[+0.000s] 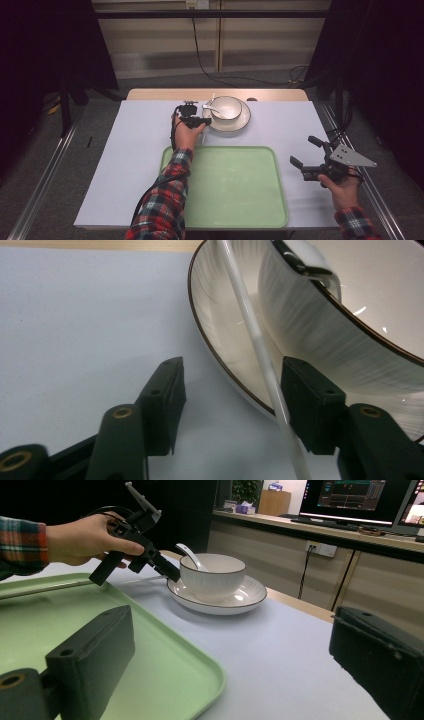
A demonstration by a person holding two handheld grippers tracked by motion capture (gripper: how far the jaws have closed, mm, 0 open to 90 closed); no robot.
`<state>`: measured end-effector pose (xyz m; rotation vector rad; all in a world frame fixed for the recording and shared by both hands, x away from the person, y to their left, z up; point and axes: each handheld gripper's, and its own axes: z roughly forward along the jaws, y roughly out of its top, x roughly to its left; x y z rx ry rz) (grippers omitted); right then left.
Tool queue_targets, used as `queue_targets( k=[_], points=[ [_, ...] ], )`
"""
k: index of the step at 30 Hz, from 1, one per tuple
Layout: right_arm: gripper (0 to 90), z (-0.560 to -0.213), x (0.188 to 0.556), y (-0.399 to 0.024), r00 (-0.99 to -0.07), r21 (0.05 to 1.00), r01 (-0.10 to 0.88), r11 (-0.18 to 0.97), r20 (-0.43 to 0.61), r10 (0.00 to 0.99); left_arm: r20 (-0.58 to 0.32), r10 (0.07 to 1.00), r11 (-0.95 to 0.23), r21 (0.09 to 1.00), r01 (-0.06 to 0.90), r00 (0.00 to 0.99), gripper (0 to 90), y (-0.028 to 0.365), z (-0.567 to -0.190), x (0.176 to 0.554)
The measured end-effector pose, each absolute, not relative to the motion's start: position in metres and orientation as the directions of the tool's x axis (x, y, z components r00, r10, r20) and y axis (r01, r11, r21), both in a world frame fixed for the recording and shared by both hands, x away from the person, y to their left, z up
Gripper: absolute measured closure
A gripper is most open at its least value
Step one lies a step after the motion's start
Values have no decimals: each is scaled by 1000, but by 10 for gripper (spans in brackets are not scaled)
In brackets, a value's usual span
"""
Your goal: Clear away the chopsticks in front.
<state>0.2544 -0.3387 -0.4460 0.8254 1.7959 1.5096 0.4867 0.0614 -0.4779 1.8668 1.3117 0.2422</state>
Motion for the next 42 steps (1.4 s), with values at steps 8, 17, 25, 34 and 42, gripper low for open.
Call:
queue_targets(
  k=[8,17,25,34,42],
  points=[
    [37,-446,254,-338,-598,988,64,141,-75,798,-318,849,-89,700,708,421,568,63,-476,487],
    [37,-446,255,-339,-599,988,60,142,-78,797,-351,848,-57,685,726,398,677,62,-475,487],
    [37,-446,254,-339,-599,988,62,141,-76,797,-381,845,-25,673,739,375,746,65,-471,486],
    [37,-446,254,-339,-601,988,61,141,-77,796,-414,834,3,665,747,365,853,68,-466,481],
    [37,-446,254,-339,-602,989,60,138,-75,795,-412,836,0,661,751,362,857,69,-465,476]
  ],
)
